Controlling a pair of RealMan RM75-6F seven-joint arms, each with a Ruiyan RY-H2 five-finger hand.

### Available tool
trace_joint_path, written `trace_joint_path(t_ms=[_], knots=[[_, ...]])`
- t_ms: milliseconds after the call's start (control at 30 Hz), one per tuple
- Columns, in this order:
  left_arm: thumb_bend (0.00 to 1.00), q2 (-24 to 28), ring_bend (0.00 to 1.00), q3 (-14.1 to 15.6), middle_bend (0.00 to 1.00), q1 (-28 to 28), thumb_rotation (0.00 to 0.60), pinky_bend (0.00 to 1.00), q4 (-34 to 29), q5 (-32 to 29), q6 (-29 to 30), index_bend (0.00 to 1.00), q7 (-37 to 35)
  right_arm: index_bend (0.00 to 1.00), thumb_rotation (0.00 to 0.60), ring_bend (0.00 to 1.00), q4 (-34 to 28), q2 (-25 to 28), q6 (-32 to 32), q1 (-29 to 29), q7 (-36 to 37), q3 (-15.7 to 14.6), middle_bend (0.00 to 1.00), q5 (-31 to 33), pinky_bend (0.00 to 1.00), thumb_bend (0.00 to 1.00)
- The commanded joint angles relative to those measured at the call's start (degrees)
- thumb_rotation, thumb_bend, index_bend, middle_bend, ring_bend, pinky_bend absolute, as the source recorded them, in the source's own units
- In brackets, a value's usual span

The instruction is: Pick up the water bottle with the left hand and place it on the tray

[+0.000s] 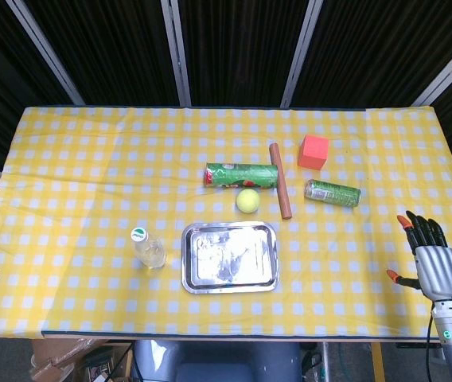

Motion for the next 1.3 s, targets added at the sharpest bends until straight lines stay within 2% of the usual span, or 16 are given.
trace_joint_path(t_ms=[33, 467, 833, 1033, 1200, 1300], knots=[[0.23, 0.1, 0.00, -0.1, 0.07, -0.1, 0.600, 0.00, -0.2, -0.1, -0.2, 0.17, -0.2, 0.01, 0.600, 0.00, -0.1, 0.1, 0.0, -0.1, -0.2, -0.2, 0.00, -0.1, 0.00, 0.05], [0.23, -0.5, 0.00, 0.4, 0.07, -0.7, 0.600, 0.00, -1.5, 2.0, -0.1, 0.16, 0.2, 0.01, 0.600, 0.00, -1.9, 1.5, 2.1, -1.4, -0.1, -0.6, 0.00, -1.0, 0.00, 0.05], [0.21, -0.1, 0.00, 1.1, 0.07, -2.0, 0.600, 0.00, -2.0, 2.4, -3.8, 0.16, -12.2, 0.01, 0.600, 0.00, -1.7, 1.4, 1.6, -1.2, 0.6, -0.5, 0.00, -1.1, 0.00, 0.05], [0.20, -1.3, 0.00, 1.2, 0.07, -6.0, 0.600, 0.00, -4.8, 1.7, -11.6, 0.16, -19.0, 0.01, 0.600, 0.00, -1.3, 1.2, 0.4, -0.8, 0.9, -0.5, 0.00, -0.6, 0.00, 0.05], [0.20, -1.8, 0.00, 0.9, 0.06, -11.7, 0.600, 0.00, -8.5, -1.3, -24.2, 0.14, -30.9, 0.01, 0.600, 0.00, -1.4, 1.2, 0.1, -0.7, 1.1, -0.6, 0.00, -0.7, 0.00, 0.05], [0.20, -3.4, 0.00, -0.2, 0.07, -14.3, 0.600, 0.00, -7.9, -2.7, -28.0, 0.14, -32.5, 0.01, 0.600, 0.00, -1.3, 1.2, -0.2, -0.6, 1.3, -0.6, 0.00, -0.6, 0.00, 0.05]])
